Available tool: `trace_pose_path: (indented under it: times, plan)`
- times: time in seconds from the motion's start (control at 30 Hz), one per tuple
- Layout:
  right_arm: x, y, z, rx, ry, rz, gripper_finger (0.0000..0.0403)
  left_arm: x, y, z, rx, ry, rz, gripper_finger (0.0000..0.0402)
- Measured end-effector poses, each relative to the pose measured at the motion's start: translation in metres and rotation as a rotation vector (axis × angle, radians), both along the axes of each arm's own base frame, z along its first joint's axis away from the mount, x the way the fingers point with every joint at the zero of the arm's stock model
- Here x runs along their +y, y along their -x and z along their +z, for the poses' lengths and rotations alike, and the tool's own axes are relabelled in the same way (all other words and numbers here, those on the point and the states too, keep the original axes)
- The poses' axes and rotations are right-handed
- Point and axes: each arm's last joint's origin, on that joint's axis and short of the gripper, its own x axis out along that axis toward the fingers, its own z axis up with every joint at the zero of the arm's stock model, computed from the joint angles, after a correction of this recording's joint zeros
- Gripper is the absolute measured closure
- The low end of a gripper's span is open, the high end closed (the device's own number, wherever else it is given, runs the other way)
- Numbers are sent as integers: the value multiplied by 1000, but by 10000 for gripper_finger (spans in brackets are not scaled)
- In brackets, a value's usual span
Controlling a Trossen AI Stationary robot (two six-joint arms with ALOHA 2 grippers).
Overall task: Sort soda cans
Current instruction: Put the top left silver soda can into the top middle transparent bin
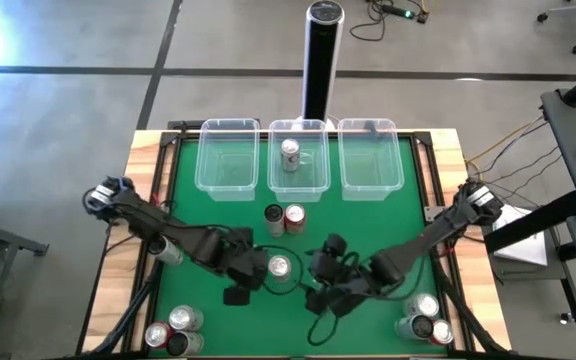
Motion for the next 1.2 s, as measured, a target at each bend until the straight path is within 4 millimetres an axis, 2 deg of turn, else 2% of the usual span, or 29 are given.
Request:
trace_pose_path:
  times: [0.13,0.23,0.43,0.6,0.7,0.8,1.03,1.2]
  plan:
    - [-14,-16,-15,16,-89,59,39,-3,17,1,-60,81,91,36]
    - [-23,-29,-33,40,-67,50,39,-4,30,-4,-88,128,142,35]
    - [-33,-41,-40,41,-45,73,39,1,45,-18,-115,197,241,35]
    - [-34,-47,-45,32,-32,125,39,3,49,-30,-125,222,280,35]
    - [-35,-53,-56,44,-19,127,39,3,49,-36,-128,226,283,35]
    - [-39,-59,-71,71,6,126,39,2,47,-38,-158,249,292,35]
    - [-43,-68,-90,89,17,122,39,3,45,-38,-195,229,306,35]
    - [-48,-71,-95,90,-6,103,39,3,45,-39,-201,218,309,35]
